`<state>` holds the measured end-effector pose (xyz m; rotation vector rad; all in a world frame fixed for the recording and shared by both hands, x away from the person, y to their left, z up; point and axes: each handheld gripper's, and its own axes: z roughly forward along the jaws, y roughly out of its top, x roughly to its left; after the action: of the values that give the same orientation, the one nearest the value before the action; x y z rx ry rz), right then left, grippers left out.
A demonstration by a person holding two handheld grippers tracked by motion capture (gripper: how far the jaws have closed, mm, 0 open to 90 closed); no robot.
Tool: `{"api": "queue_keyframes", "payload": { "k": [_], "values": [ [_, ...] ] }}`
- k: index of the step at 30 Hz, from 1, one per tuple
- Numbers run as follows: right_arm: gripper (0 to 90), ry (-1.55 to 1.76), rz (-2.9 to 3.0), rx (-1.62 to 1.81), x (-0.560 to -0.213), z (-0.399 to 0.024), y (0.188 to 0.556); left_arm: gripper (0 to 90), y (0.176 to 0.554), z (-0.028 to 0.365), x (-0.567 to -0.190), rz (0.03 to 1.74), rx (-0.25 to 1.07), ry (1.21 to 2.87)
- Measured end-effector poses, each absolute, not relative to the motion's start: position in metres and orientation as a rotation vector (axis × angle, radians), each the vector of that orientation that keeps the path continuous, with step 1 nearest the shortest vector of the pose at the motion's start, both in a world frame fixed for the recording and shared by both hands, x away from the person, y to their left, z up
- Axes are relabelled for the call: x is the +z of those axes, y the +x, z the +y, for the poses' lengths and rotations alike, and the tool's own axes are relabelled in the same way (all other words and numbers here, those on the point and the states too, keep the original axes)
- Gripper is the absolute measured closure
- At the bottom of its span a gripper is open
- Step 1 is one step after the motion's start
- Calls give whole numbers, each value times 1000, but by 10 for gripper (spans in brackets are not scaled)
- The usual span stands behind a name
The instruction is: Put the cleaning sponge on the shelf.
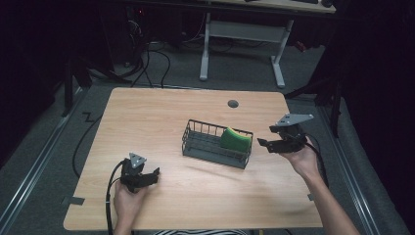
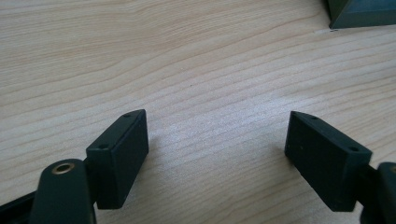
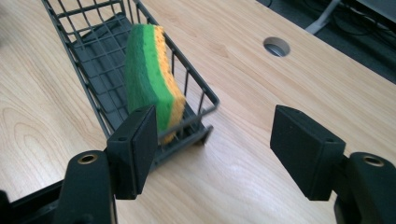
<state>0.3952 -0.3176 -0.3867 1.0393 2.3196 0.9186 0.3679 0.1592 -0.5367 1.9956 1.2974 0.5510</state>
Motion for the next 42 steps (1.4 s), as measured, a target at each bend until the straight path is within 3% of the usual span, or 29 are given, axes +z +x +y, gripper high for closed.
{"api": "queue_keyframes", "payload": {
  "k": [18, 42],
  "values": [
    [344, 1225, 2145, 1053, -413, -366, 341, 220, 368, 159, -537, 1297, 551, 1995],
    [384, 1334, 2089, 1091, -468, -356, 320, 220, 367, 159, -537, 1290, 548, 2000]
  ]
}}
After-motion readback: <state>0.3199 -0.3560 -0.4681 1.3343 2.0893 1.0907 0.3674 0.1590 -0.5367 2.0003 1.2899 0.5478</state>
